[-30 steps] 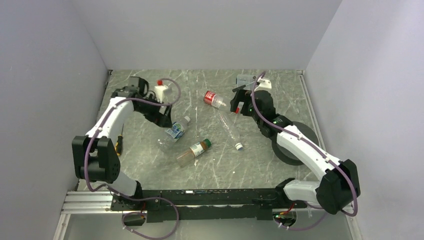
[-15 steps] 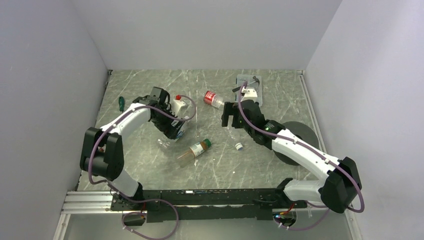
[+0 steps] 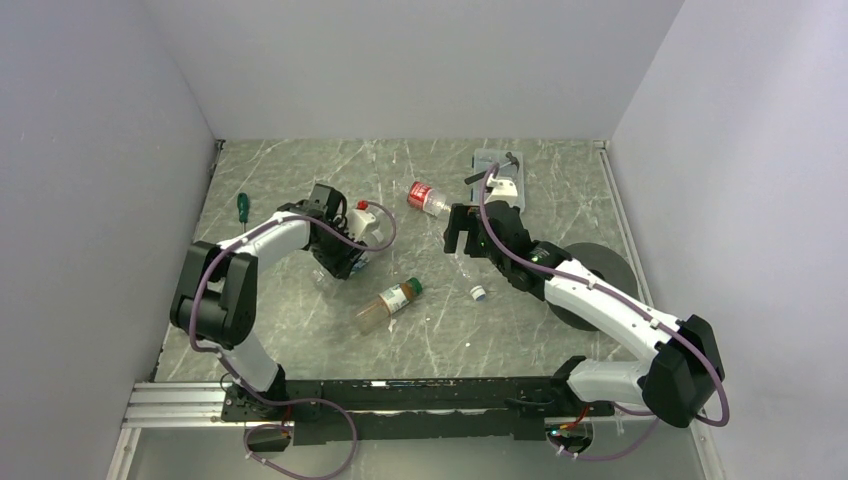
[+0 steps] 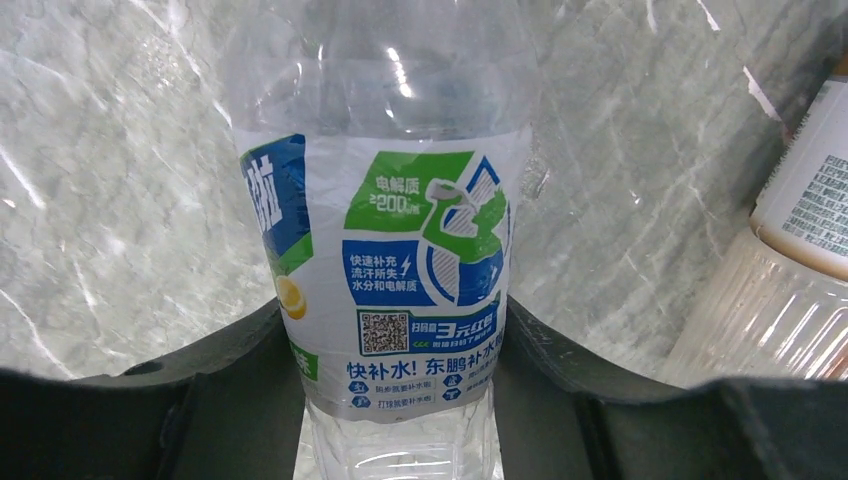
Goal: Unscrew the bottle caps
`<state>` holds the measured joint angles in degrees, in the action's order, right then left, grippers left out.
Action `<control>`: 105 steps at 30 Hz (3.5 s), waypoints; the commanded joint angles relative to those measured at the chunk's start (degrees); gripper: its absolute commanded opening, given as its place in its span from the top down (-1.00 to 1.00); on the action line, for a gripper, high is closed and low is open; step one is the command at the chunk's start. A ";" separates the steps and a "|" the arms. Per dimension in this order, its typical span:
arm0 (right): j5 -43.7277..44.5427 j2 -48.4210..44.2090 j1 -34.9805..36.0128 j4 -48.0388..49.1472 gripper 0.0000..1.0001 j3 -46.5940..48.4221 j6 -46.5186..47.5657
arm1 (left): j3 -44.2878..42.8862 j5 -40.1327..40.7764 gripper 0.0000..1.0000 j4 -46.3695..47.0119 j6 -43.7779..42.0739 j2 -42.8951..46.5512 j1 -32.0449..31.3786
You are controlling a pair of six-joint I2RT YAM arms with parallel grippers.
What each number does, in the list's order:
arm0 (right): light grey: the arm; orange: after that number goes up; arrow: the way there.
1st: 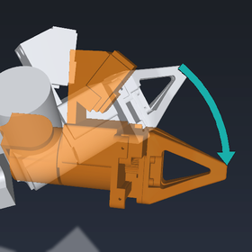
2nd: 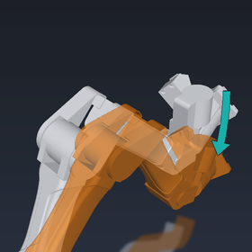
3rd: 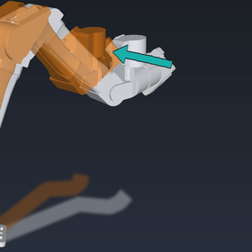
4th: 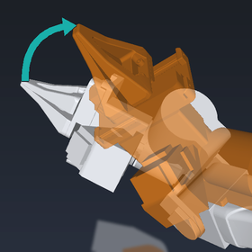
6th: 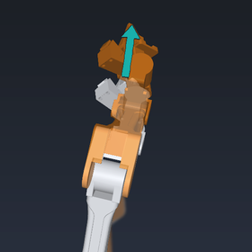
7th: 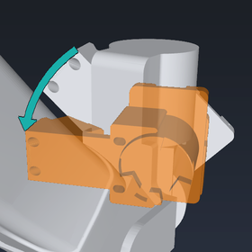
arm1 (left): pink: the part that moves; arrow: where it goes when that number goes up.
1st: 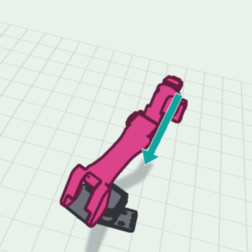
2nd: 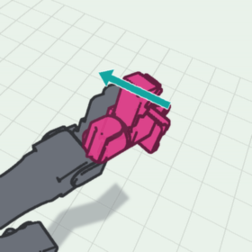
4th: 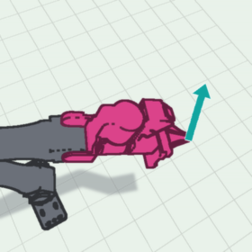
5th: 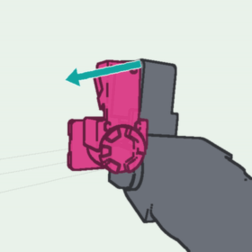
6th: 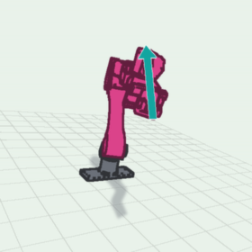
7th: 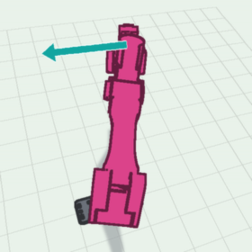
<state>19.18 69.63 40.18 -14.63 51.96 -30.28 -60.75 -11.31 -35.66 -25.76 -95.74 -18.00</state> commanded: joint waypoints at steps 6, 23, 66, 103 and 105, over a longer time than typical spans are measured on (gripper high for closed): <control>-4.65 0.57 0.07 1.41 -0.99 5.55 -3.59 | -7.29 -5.17 0.22 -7.92 -4.05 9.14 -0.28; -18.86 3.75 1.64 11.20 -0.99 22.17 -6.70 | -10.67 -25.73 0.53 0.02 5.70 27.41 -1.02; -22.16 13.15 5.97 12.92 0.81 31.00 -6.21 | -8.22 -28.44 -0.84 11.71 18.25 30.40 -3.71; -3.58 17.76 12.46 3.37 -0.06 39.84 -6.59 | -7.90 -23.66 0.30 14.40 21.36 31.36 -3.73; -3.43 18.37 12.38 2.31 -0.03 40.70 -6.62 | -7.90 -23.71 0.30 14.58 21.36 31.44 -3.73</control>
<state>14.59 87.24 52.49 -10.83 88.44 -36.56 -66.87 -34.96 -24.23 -5.21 -65.47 -21.58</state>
